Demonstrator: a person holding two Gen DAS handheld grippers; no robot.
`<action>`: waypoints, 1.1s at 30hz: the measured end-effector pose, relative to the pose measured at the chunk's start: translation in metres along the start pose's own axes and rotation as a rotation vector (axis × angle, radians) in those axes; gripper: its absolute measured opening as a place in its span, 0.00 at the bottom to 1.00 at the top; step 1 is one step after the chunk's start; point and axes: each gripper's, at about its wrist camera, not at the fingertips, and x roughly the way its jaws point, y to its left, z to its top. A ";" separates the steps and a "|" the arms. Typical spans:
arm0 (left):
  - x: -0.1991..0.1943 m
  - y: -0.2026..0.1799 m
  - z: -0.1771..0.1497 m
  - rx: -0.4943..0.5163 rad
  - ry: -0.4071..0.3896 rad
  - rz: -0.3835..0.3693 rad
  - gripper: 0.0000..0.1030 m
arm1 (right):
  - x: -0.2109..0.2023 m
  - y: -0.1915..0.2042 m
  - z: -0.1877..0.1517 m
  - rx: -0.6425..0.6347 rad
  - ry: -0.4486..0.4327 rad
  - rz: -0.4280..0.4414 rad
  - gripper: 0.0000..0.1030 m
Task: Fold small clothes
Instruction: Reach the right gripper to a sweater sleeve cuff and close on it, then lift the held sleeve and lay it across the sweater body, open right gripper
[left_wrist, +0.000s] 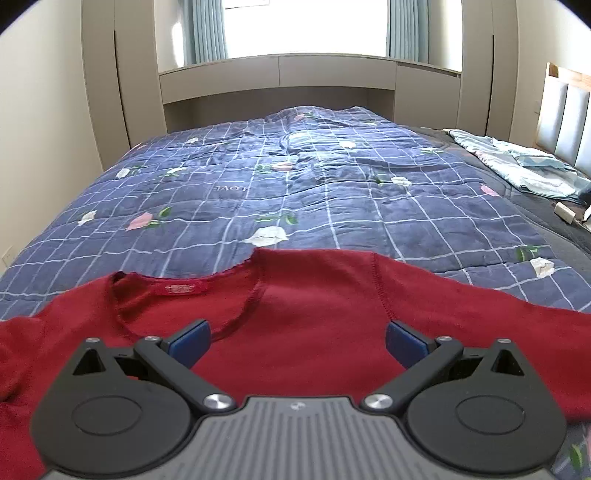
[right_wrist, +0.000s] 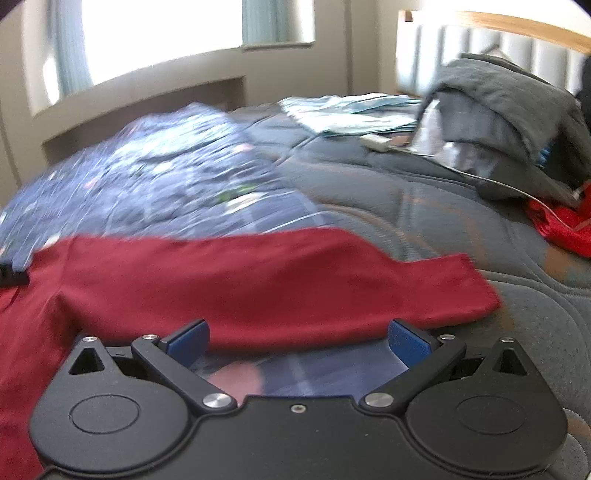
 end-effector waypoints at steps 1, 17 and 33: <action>0.004 -0.002 -0.002 -0.002 -0.001 0.005 1.00 | 0.003 -0.008 0.000 0.021 -0.010 -0.014 1.00; 0.032 0.008 -0.034 -0.128 0.027 -0.049 1.00 | 0.037 -0.111 -0.014 0.421 0.010 -0.016 1.00; -0.008 0.026 -0.007 -0.062 0.092 -0.066 0.99 | 0.059 -0.140 0.007 0.650 -0.007 -0.116 0.07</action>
